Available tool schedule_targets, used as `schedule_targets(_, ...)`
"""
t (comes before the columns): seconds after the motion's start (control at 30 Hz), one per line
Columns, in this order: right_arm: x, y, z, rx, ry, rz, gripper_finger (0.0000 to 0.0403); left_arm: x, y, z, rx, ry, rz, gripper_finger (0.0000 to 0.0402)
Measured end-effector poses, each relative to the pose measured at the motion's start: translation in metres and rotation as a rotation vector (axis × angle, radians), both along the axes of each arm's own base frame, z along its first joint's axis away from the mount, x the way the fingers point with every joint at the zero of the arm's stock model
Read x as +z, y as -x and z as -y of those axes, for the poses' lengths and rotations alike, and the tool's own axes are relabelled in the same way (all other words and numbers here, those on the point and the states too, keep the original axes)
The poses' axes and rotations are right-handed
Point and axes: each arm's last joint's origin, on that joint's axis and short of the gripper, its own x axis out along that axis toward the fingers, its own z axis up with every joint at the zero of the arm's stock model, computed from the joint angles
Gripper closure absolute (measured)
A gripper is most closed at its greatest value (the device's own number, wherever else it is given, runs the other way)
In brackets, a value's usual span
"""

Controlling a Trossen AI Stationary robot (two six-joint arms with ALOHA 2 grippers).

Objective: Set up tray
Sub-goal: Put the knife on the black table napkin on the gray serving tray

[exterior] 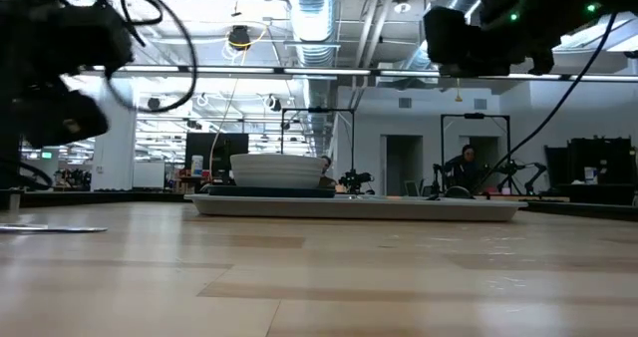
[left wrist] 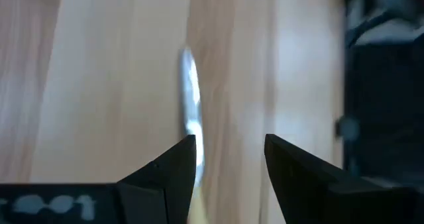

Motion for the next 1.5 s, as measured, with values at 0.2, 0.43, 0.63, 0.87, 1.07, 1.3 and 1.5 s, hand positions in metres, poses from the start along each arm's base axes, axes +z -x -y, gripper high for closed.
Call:
schedule_targets(0.2,0.003,-0.008,-0.004,0.035,-0.023,-0.026,0.0336,-0.002,0.005,0.011,0.033,-0.057,-0.194,0.0234)
schedule_targets(0.43,0.004,-0.009,-0.013,0.075,-0.032,-0.015,0.0336,-0.01,0.01,0.025,0.013,-0.052,-0.317,0.0234)
schedule_targets(0.63,0.004,-0.008,-0.019,0.101,-0.034,-0.013,0.0336,-0.021,0.02,0.027,0.094,-0.159,-0.467,0.0234)
schedule_targets(0.87,0.004,-0.008,-0.02,0.112,-0.056,-0.01,0.0336,-0.031,0.02,0.028,0.122,-0.231,-0.522,0.0234)
schedule_targets(1.07,0.003,-0.009,-0.02,0.123,-0.075,-0.014,0.0336,-0.035,0.018,0.028,0.095,-0.27,-0.518,0.0234)
schedule_targets(1.3,0.003,-0.009,-0.02,0.124,-0.077,-0.014,0.0336,-0.035,0.015,0.031,0.065,-0.236,-0.501,0.0234)
schedule_targets(1.5,0.003,-0.009,-0.02,0.124,-0.077,-0.014,0.0336,-0.029,0.01,0.034,0.018,-0.232,-0.444,0.0234)
